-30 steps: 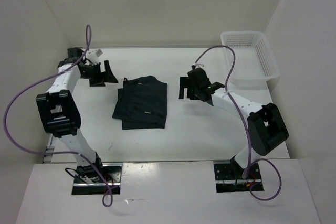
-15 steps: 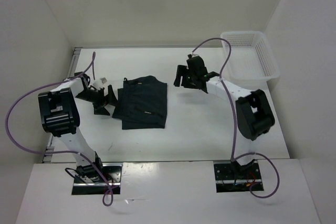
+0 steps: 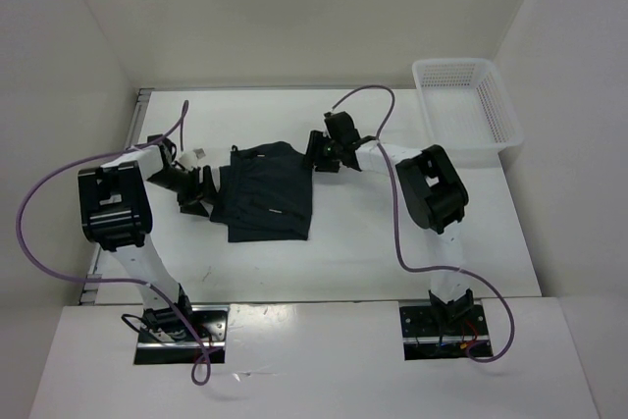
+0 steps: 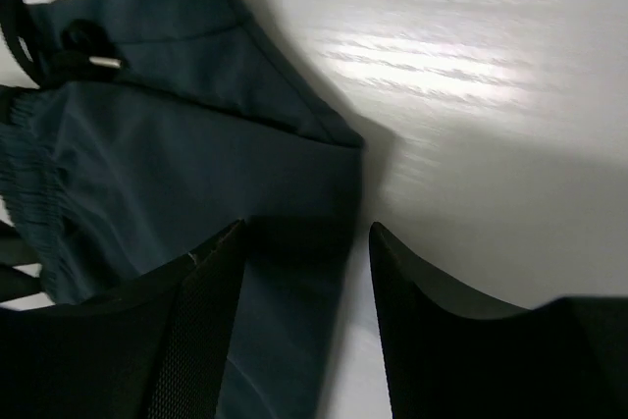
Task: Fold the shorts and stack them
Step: Fold the shorts
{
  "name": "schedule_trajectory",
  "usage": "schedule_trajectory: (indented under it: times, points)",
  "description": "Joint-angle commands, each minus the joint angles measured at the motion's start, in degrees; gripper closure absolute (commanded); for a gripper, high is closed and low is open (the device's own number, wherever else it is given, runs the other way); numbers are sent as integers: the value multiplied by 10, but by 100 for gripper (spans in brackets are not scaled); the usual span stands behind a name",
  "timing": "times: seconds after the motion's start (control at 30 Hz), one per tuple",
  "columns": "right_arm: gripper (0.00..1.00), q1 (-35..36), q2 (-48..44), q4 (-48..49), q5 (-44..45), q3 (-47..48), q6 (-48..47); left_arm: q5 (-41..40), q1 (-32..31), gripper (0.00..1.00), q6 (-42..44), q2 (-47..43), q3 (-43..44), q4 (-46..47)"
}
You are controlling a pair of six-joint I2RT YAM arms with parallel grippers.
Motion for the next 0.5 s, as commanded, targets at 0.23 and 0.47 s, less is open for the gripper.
schedule_trajectory:
  times: [0.23, 0.47]
  points:
    - [68, 8, 61, 21, -11, 38, 37, -21, -1, 62, 14, 35, 18, -9]
    - [86, 1, 25, -5, 65, 21, 19, -10, -20, 56, 14, 23, 18, -36]
